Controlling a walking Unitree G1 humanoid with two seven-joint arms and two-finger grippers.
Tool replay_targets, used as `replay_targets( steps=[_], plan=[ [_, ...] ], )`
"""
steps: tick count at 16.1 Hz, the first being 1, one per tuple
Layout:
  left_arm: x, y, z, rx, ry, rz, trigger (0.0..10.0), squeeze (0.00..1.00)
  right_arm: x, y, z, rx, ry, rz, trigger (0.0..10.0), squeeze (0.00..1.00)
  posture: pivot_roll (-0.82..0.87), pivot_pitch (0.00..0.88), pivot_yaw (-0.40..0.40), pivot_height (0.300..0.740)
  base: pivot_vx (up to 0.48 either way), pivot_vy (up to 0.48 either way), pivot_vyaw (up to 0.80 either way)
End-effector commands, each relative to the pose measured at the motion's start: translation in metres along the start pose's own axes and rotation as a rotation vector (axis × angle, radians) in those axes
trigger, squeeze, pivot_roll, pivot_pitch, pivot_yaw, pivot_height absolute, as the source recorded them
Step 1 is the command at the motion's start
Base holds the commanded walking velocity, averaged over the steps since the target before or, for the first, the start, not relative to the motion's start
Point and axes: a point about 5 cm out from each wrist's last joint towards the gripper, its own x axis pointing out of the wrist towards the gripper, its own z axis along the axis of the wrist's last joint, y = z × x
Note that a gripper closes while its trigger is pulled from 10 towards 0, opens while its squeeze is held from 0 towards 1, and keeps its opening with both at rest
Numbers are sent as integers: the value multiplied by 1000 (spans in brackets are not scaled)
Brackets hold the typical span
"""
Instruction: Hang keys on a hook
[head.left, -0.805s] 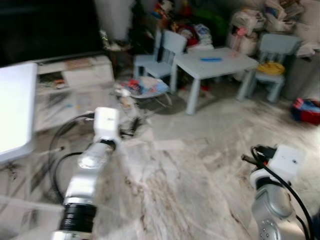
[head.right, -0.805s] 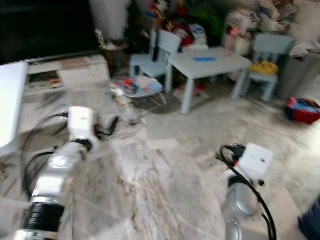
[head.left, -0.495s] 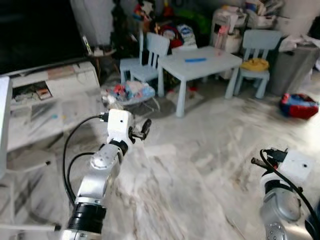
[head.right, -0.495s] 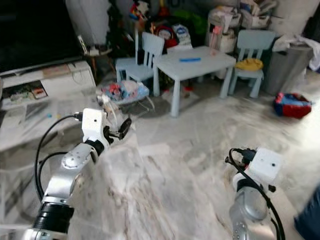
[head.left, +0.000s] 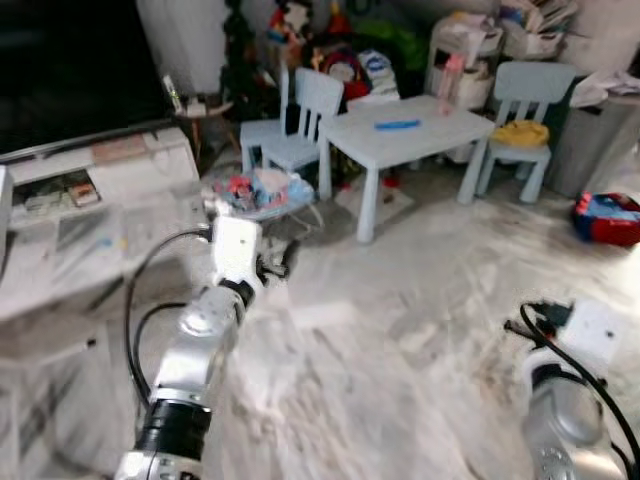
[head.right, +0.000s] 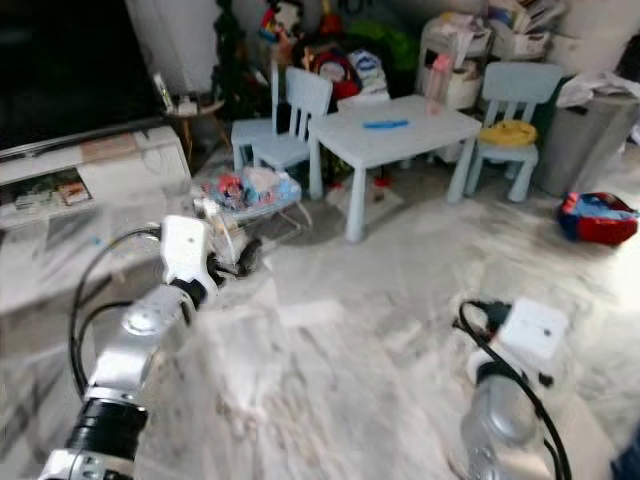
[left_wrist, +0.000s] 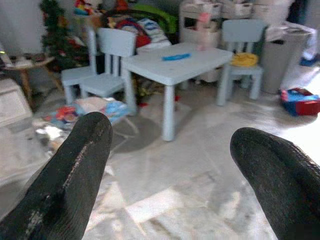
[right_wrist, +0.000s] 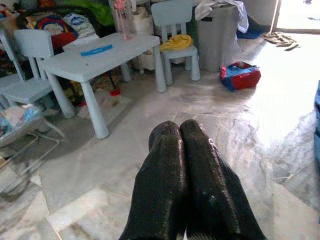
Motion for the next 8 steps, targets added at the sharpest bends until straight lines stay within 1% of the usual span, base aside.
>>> replay_targets(
  steps=[1, 2, 4, 5, 6, 8],
  plan=[
    [-1, 17, -5, 25, 36, 35, 10000, 0, 2, 6, 0, 11, -7, 22, 10000, 0, 46, 0, 1, 740, 0, 0, 0],
    [1, 20, -11, 19, 56, 37, 10000, 0, 4, 4, -3, 6, 0, 16, 10000, 0, 46, 0, 0, 740, 0, 0, 0],
    [0, 27, -31, 46, 135, 47, 10000, 0, 9, -2, -13, -2, 31, 21, 10000, 0, 40, 0, -4, 740, 0, 0, 0],
    [-1, 32, -43, 46, 187, 54, 10000, 0, 11, -5, -20, -8, 51, 25, 10000, 0, 37, 0, -6, 740, 0, 0, 0],
    [-3, 37, -51, 58, 210, 61, 10000, 0, 12, -7, -28, -1, 81, 48, 10000, 0, 36, 0, -8, 740, 0, 0, 0],
    [-5, 44, -66, 77, 285, 75, 10000, 0, 14, -21, -41, -26, 115, 14, 10000, 0, 32, 0, -11, 740, 0, 0, 0]
  ],
)
